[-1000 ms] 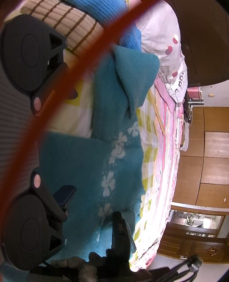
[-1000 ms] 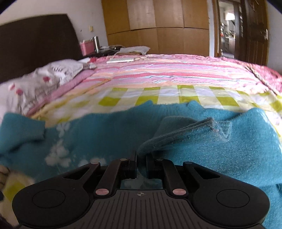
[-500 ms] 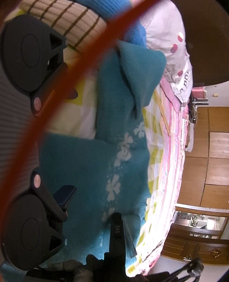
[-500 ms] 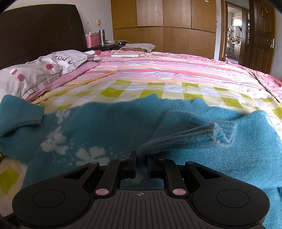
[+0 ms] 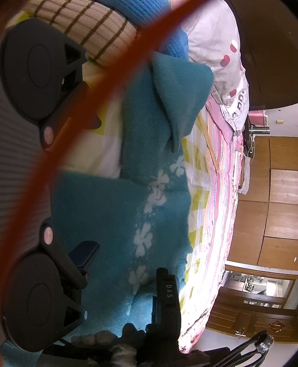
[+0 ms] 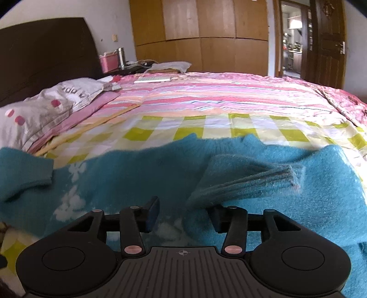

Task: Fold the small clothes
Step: 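Open the right tool to release the sleeve on the sweater body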

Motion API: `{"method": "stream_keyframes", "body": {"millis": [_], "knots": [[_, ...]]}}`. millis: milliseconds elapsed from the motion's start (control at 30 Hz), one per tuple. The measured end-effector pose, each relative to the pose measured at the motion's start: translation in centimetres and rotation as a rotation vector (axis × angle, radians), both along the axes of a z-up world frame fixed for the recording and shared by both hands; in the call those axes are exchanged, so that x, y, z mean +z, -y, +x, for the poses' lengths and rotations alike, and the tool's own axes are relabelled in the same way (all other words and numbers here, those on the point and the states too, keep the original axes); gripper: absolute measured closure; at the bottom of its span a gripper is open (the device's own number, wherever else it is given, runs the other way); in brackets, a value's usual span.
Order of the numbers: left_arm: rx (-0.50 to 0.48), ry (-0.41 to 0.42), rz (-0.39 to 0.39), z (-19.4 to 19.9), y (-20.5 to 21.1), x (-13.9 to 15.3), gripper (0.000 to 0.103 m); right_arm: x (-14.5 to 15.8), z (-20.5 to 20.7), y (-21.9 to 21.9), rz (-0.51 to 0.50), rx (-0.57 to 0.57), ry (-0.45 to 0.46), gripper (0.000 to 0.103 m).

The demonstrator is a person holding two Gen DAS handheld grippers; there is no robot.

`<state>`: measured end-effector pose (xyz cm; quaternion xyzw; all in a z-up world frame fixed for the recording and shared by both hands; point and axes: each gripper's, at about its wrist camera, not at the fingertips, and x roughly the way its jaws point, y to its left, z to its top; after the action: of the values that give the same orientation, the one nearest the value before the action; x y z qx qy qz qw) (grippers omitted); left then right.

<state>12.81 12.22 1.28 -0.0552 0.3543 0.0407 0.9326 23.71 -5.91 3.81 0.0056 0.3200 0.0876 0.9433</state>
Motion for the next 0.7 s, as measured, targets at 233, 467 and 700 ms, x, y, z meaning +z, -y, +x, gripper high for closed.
{"method": "stream_keyframes", "body": {"millis": [233,467,700], "knots": [[-0.002,0.005,-0.005,0.0,-0.2,0.1,0.000,0.3,0.8,1.0,0.069,-0.085,0.025,0.081],[-0.002,0.002,-0.011,0.2,-0.3,0.0,0.000,1.2,0.3,-1.5,-0.084,-0.014,0.128,0.093],[-0.002,0.002,-0.010,0.2,-0.3,0.0,0.000,0.2,-1.5,-6.0,-0.262,0.163,0.190,0.094]]}}
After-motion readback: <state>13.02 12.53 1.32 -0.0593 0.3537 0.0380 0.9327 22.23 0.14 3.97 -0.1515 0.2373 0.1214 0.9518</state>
